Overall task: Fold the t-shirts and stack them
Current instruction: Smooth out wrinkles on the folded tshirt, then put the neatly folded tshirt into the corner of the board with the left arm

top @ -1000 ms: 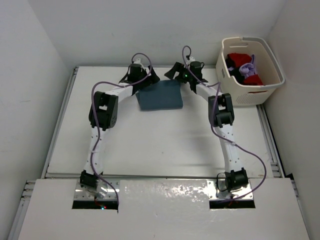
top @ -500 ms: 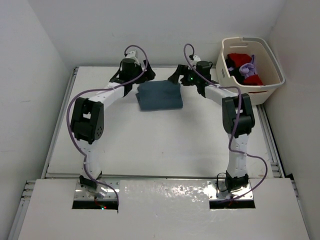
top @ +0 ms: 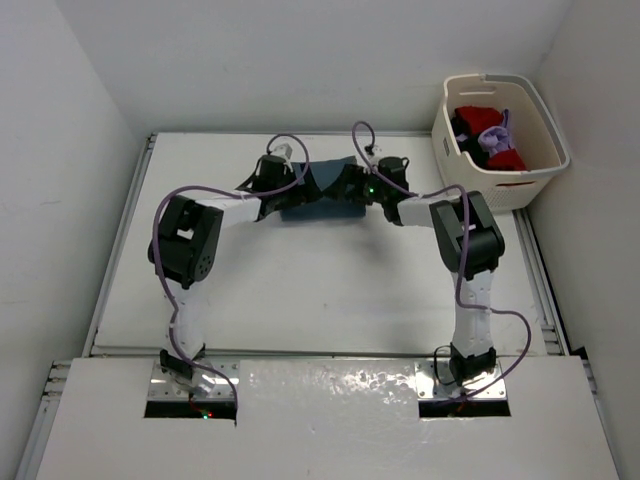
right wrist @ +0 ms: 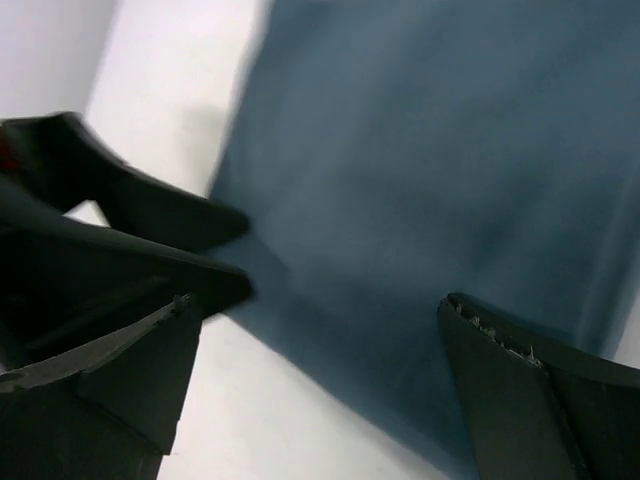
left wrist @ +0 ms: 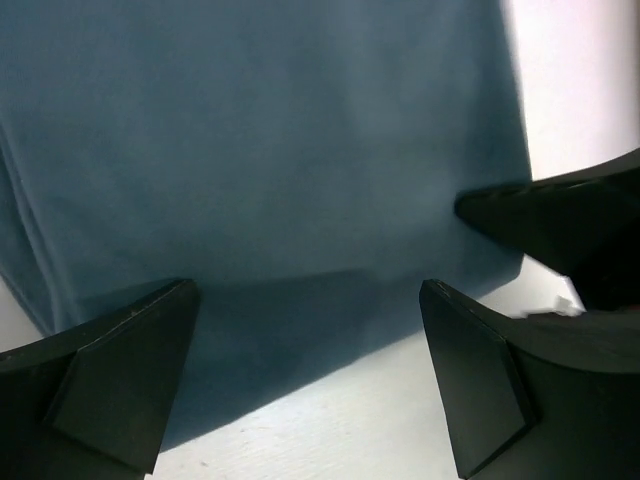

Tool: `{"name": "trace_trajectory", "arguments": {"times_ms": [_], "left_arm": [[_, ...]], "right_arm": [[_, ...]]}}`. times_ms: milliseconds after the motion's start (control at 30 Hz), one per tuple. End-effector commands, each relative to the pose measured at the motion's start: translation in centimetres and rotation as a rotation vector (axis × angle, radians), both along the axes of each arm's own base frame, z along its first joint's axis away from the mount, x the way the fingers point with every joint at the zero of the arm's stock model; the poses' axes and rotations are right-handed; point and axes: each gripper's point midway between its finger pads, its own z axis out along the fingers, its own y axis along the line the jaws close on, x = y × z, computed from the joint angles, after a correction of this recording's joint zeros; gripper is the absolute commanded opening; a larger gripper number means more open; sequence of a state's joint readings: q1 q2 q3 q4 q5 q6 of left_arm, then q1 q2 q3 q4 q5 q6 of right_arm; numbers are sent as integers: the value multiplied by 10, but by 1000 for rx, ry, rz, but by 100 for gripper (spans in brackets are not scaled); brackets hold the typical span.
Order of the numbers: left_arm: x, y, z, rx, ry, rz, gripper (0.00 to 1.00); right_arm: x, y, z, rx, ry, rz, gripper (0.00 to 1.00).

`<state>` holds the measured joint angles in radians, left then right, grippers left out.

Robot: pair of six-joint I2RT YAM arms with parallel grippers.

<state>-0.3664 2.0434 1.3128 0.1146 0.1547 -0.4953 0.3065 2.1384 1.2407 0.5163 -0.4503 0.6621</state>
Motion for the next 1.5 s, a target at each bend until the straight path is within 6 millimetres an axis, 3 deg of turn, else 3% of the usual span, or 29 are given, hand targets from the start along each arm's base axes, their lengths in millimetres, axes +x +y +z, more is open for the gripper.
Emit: {"name": "trace_trajectory", "arguments": {"times_ms": [0, 133, 200, 300, 367, 433, 500, 633, 767, 933, 1033, 1233, 1300, 1333, 1467], "left_arm": [[-13, 6, -23, -3, 59, 20, 91], [-27, 24, -39, 45, 85, 75, 92], [-29, 33, -44, 67, 92, 101, 92], [-33, 41, -49, 80, 105, 116, 91], [-34, 47, -42, 100, 95, 133, 91], [-28, 50, -24, 115, 53, 140, 92], [-20, 57, 7, 134, -9, 169, 92], [-11, 76, 40, 191, -66, 259, 98], [-9, 95, 21, 256, 20, 321, 100], [5, 85, 1, 228, 62, 295, 99], [10, 76, -21, 222, 102, 262, 90], [25, 62, -34, 202, 103, 204, 78], [30, 59, -40, 210, 108, 188, 67], [30, 57, -44, 213, 111, 173, 55], [37, 58, -41, 239, 85, 155, 27]], "right_arm": [[0, -6, -17, 67, 40, -38, 99], [-8, -29, -51, 76, 113, -119, 99], [-15, -38, -59, 77, 130, -144, 99], [-21, -46, -57, 75, 122, -153, 99], [-21, -48, -49, 76, 105, -146, 99], [-17, -51, -26, 85, 62, -125, 99], [-15, -50, 5, 80, -2, -94, 99], [-23, -55, 43, 45, -93, -78, 99], [-41, -62, 43, 9, -81, -81, 99], [-52, -68, 43, -22, -82, -89, 99], [-56, -74, 42, -50, -81, -106, 99], [-59, -80, 42, -93, -84, -119, 99], [-61, -81, 43, -102, -83, -118, 99], [-62, -82, 42, -105, -83, -120, 99], [-64, -91, 38, -151, -79, -146, 99]]}}
